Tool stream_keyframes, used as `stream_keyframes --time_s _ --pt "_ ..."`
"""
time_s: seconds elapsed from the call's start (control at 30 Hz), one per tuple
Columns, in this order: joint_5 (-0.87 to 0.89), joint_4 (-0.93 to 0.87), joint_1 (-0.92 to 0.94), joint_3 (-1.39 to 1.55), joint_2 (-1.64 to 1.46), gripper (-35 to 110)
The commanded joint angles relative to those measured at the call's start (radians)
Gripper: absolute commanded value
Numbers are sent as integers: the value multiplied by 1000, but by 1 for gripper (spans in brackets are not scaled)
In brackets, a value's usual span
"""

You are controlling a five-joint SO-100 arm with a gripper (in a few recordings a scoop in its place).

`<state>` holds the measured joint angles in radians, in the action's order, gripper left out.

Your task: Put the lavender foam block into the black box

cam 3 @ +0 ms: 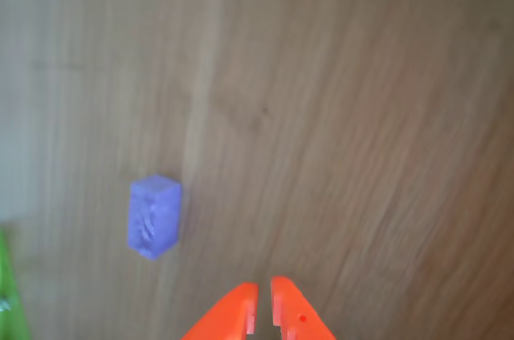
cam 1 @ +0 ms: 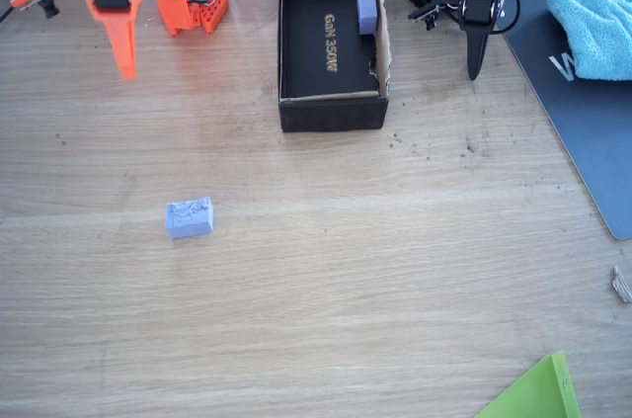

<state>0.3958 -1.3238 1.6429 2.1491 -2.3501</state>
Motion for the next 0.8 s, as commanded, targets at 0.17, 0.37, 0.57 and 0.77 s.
stream_keyframes --time_s 0.17,0.37,0.57,0.77 --pt "44 15 -89 -161 175 0" --pt "41 48 -155 -255 310 0" --pt "31 -9 -199 -416 436 0" --pt "11 -66 -202 -511 515 0"
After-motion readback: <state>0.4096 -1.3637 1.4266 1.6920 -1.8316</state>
